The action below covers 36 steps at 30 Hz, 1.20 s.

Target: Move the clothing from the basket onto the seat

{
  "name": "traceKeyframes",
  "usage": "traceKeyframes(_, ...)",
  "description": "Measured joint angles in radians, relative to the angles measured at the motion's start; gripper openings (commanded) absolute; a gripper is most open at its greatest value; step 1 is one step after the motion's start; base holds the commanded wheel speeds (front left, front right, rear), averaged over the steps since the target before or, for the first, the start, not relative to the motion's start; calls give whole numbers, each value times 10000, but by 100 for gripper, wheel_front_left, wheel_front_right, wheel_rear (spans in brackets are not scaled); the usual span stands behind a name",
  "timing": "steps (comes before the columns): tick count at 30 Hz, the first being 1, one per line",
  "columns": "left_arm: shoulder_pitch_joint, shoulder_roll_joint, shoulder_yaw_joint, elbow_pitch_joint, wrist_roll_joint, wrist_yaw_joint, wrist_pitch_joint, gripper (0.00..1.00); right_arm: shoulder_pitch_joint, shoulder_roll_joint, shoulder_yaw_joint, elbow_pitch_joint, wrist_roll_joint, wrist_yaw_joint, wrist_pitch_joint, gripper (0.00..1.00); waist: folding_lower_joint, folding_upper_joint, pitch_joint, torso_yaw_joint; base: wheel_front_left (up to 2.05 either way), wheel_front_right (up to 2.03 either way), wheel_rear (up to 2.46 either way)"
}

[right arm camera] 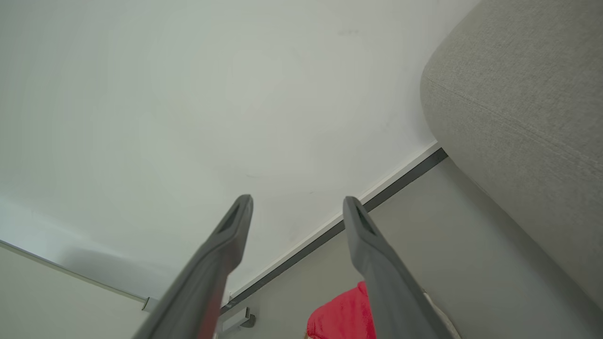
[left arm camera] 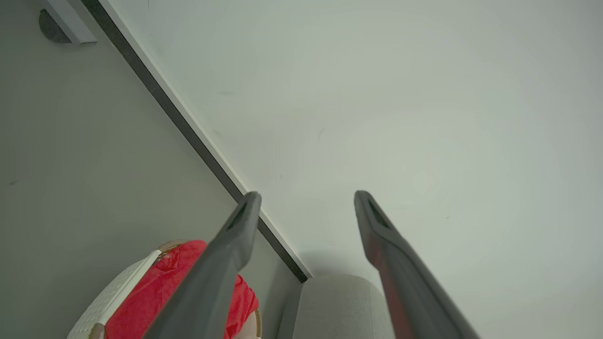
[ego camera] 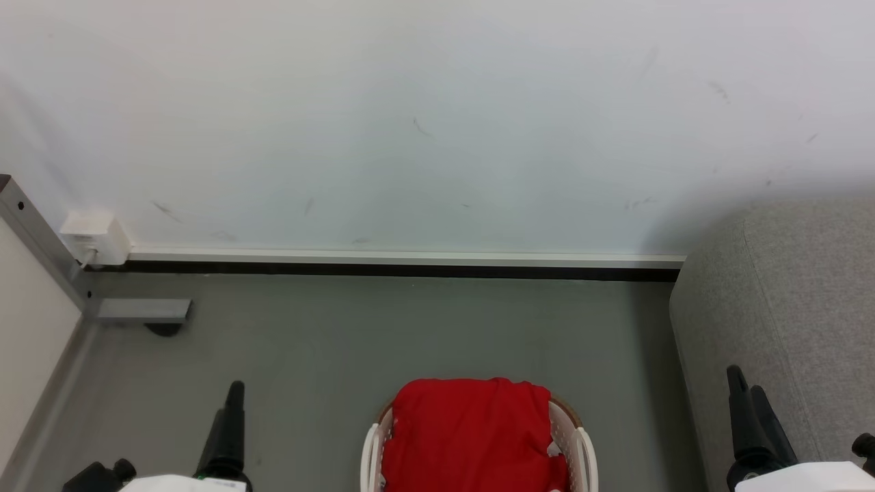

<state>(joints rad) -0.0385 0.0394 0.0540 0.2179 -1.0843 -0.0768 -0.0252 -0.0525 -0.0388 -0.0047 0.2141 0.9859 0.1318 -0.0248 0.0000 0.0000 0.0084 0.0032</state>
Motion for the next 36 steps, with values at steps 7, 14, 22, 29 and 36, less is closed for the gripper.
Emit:
traceKeyframes(7,89,46,-171,-217,1653,107,-228,100,13,-136,161,-27,-1473,0,-230,100,0,0,-5,-20,0,0,0)
traceKeyframes(14,227,173,-364,-347,2778,247,-470,100,13,-192,276,21,-2546,0,-470,100,0,0,-10,-32,0,0,0)
traceKeyframes(22,299,430,-633,-527,3931,449,-692,100,15,-240,382,105,-3774,0,-708,100,0,0,1,-28,0,0,0)
traceKeyframes(29,397,656,-940,-671,4830,715,-915,100,47,-259,422,132,-4717,0,-909,100,0,0,7,-15,0,0,0)
traceKeyframes(36,481,828,-1206,-821,5662,963,-1099,100,97,-267,497,136,-5647,0,-1099,100,0,0,24,-19,0,0,0)
